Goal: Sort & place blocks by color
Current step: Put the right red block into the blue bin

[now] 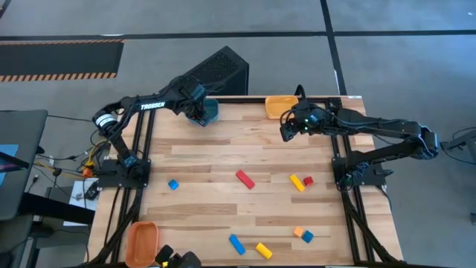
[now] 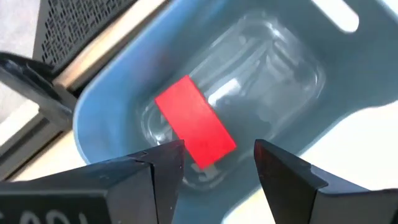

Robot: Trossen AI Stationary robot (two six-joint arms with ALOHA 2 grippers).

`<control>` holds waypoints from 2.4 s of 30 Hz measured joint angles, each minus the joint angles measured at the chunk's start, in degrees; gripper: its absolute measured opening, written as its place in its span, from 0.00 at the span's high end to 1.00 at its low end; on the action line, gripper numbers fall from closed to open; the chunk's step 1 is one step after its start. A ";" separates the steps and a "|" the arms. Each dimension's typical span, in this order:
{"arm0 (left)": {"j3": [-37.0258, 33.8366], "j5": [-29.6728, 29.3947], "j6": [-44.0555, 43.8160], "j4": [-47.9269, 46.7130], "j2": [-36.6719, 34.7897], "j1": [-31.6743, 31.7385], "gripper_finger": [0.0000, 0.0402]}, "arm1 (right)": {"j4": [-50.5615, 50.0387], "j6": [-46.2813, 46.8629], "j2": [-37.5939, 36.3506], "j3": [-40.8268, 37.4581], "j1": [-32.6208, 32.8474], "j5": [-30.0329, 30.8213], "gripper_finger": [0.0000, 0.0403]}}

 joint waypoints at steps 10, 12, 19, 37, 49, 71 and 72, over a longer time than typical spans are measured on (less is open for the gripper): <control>0.00 0.00 0.00 -0.85 -1.05 -2.16 0.54 | 0.96 2.24 0.00 0.00 0.00 0.09 0.41; 0.00 -0.02 0.00 -0.49 -2.18 -2.73 0.54 | 1.01 3.29 0.00 0.00 0.00 0.09 0.41; 0.00 0.00 0.04 1.93 -7.35 -3.90 0.54 | 1.07 5.22 0.00 0.00 0.00 0.09 0.41; 0.02 5.34 1.65 7.87 -14.61 -9.98 0.54 | 5.69 9.24 0.02 -0.02 2.25 0.02 0.41; 0.02 14.68 1.13 9.73 -14.42 -13.10 0.54 | -11.90 9.91 -0.93 7.19 5.08 0.05 0.41; 0.02 18.34 -10.46 14.89 -6.45 -34.88 0.70 | -28.22 9.95 -1.07 7.43 14.87 7.40 0.41; 0.02 17.96 -10.26 15.54 -6.19 -36.12 0.71 | -27.96 9.47 -1.07 7.43 15.76 7.41 0.41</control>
